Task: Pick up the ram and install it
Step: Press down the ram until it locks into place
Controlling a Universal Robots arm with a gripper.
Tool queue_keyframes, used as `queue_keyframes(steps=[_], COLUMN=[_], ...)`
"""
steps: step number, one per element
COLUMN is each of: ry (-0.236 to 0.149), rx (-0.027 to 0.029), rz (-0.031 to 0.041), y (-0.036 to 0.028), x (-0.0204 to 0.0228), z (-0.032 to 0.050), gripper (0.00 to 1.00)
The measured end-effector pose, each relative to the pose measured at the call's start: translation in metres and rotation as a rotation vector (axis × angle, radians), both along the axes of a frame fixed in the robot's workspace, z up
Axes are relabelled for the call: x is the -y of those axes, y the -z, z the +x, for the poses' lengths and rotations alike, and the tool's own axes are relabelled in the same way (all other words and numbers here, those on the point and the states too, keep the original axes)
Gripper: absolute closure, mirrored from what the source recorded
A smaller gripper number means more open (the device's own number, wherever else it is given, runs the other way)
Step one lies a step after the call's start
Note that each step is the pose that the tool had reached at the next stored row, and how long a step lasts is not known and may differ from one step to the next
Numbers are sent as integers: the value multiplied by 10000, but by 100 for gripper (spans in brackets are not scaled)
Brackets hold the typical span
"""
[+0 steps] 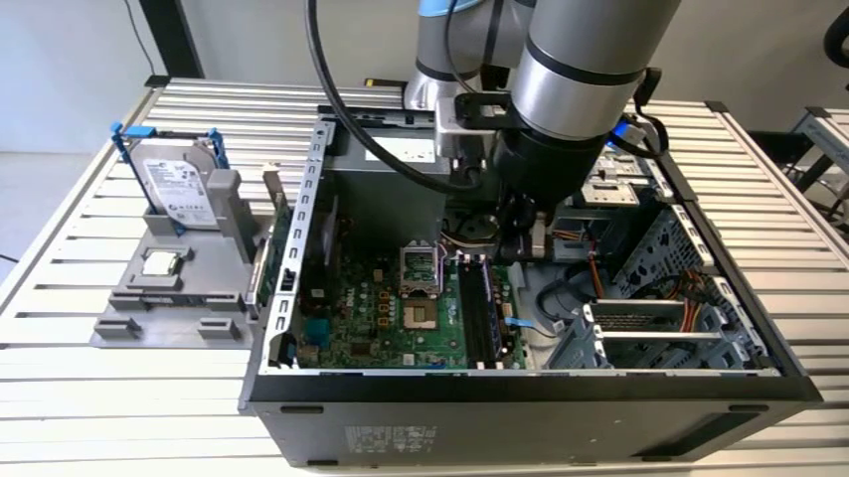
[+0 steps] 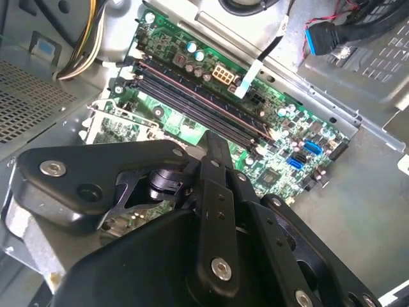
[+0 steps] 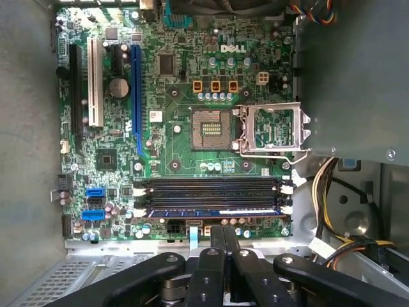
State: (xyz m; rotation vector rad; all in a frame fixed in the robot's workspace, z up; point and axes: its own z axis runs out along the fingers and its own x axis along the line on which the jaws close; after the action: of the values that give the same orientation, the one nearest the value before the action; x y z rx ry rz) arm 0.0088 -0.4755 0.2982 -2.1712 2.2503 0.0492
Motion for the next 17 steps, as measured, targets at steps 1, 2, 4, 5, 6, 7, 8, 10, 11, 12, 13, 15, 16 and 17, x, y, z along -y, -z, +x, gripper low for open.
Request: queue_keyframes(steps=[1,2,4,5,6,7,8,10,11,12,13,15,16,17], ry=[-1,-1,-2,-3,-3,-5,-5,-3,-3,-3,-2,-9,-15,-17], rx=[0,0,0,0,0,0,0,1,1,0,0,0,0,1], rz=[0,0,0,0,0,-1,1,4,4,1,1,0,0,1], y=[0,0,0,0,0,0,2,9,15,22,30,48,62,80], x=[0,0,0,0,0,0,0,0,0,0,0,0,0,0], z=[0,0,0,1,1,4,12,26,31,36,44,67,74,78], gripper=[100,100,100,100,100,100,100,100,100,100,100,100,100,100])
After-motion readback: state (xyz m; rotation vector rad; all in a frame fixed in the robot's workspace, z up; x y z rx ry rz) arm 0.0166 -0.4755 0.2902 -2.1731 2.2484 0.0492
